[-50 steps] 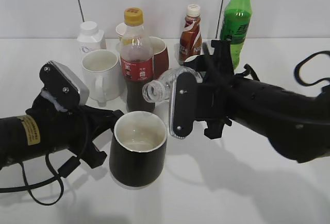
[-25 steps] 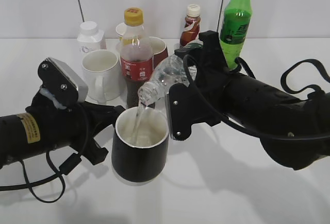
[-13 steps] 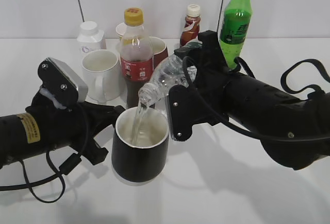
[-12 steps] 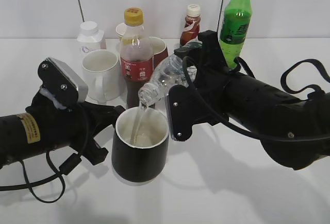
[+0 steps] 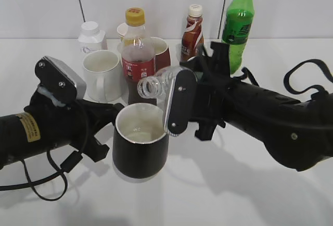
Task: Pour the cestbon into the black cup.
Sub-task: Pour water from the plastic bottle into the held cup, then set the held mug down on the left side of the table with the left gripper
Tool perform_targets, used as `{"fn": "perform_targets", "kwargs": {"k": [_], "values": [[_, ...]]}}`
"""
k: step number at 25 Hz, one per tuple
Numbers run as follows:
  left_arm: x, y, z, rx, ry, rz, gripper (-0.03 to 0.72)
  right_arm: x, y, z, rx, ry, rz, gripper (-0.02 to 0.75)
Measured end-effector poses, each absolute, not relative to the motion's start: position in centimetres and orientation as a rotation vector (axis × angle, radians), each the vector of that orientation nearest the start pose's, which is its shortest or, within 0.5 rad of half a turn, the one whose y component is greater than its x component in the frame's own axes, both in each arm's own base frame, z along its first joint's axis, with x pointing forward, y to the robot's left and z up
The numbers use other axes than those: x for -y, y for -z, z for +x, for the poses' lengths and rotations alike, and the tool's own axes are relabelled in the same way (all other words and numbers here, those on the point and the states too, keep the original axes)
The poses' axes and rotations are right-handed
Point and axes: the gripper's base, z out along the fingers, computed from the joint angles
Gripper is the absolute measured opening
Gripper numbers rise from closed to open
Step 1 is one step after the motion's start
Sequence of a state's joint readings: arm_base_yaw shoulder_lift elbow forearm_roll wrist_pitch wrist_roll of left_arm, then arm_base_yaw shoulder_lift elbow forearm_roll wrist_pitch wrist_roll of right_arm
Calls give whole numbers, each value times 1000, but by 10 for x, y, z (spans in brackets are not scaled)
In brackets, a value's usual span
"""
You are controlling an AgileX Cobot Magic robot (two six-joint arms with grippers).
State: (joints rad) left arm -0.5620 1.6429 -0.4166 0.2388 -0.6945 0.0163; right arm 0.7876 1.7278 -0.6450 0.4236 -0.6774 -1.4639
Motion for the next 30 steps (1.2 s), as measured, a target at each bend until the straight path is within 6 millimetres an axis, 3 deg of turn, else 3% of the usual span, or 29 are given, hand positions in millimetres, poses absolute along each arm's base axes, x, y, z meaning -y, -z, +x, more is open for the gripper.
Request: {"fn": "perform_targets", "kwargs": {"k": [3, 6, 11, 15, 20, 25, 30], "values": [[152, -145, 218, -1854, 382, 816, 39, -210, -168, 237, -1429, 289, -1393, 494], [150, -146, 220, -1863, 378, 761, 39, -207, -187, 233, -1573, 85, -1153, 494], [127, -148, 212, -1844, 313, 497, 39, -180, -214, 235, -1678, -103, -746, 494], [100, -146, 200, -1801, 205, 302, 39, -141, -198, 233, -1763, -131, -481, 494], [73, -146, 201, -1793, 41, 93, 39, -107, -182, 233, -1814, -71, -335, 494], [36, -148, 219, -1782, -88, -58, 39, -83, -185, 244, -1779, -55, -214, 494], [10, -142, 249, -1799, -83, -33, 39, -76, -163, 259, -1837, -60, -253, 494]]}}
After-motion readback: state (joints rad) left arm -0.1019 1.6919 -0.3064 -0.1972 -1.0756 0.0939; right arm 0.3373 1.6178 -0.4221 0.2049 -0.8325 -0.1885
